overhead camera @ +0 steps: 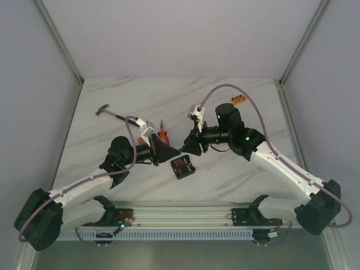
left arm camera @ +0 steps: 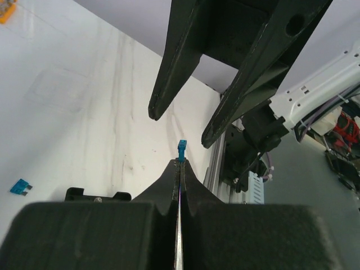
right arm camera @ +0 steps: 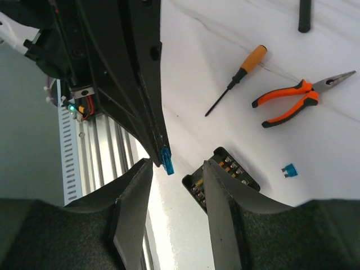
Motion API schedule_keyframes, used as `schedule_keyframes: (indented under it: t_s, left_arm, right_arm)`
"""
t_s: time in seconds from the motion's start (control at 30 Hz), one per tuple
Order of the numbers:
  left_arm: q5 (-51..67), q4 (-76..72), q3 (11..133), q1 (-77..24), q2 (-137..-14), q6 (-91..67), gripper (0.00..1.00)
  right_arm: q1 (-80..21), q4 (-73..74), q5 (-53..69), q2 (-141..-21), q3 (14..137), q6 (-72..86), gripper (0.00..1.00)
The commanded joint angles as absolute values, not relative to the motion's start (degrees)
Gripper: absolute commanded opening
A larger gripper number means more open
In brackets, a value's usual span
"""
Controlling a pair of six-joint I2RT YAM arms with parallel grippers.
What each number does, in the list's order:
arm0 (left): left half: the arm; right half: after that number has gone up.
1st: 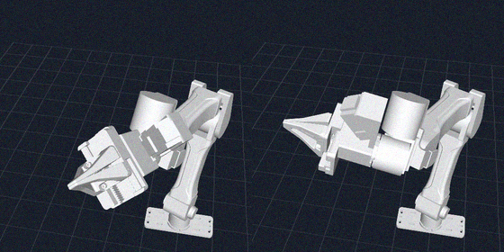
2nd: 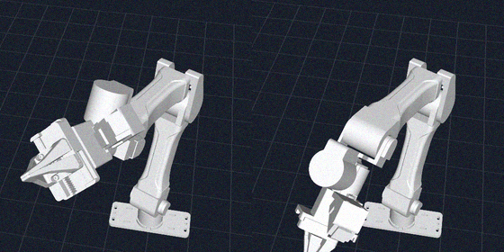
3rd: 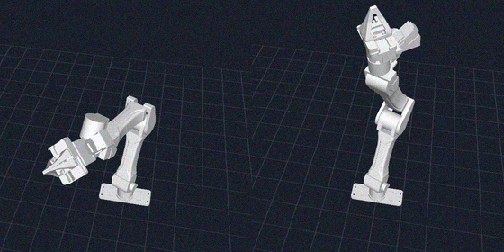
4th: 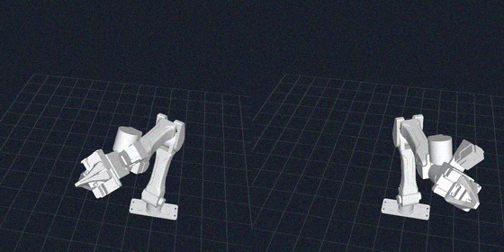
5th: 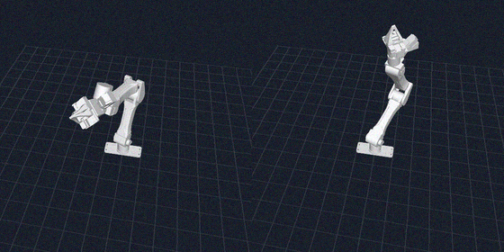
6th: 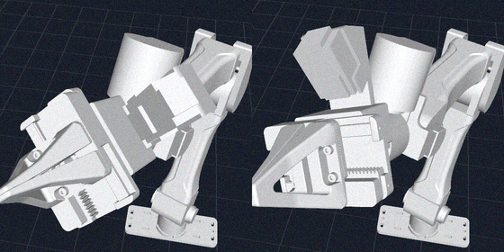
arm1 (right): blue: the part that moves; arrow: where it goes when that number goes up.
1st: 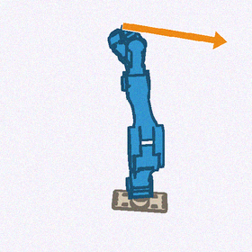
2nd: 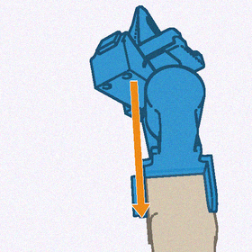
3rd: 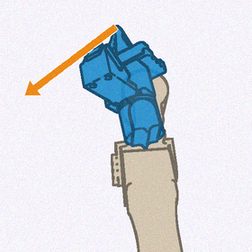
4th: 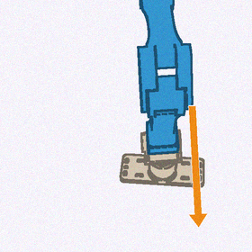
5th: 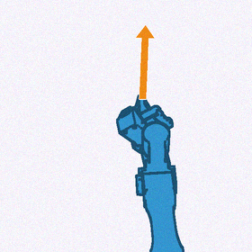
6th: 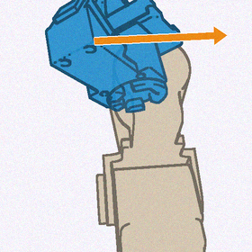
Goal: Snap on the fuse box
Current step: Pick up the fuse from the center of the board.
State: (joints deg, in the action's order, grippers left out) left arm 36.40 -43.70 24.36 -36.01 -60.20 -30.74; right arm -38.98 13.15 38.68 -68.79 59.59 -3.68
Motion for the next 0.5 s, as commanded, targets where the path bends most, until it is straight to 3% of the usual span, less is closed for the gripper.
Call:
schedule_keyframes:
  t_s: [0.0,0.47]
  left_arm:
    - [40.86,-45.09,25.82,-35.9,-59.86,-29.61,0.0]
    - [42.46,-46.05,25.84,-36.21,-59.68,-29.88,0.0]
  right_arm:
    - [-38.75,16.28,44.47,-69.57,63.18,-7.9,0.47]
    - [-38.76,17.21,48.91,-72.62,64.53,-9.66,0.34]
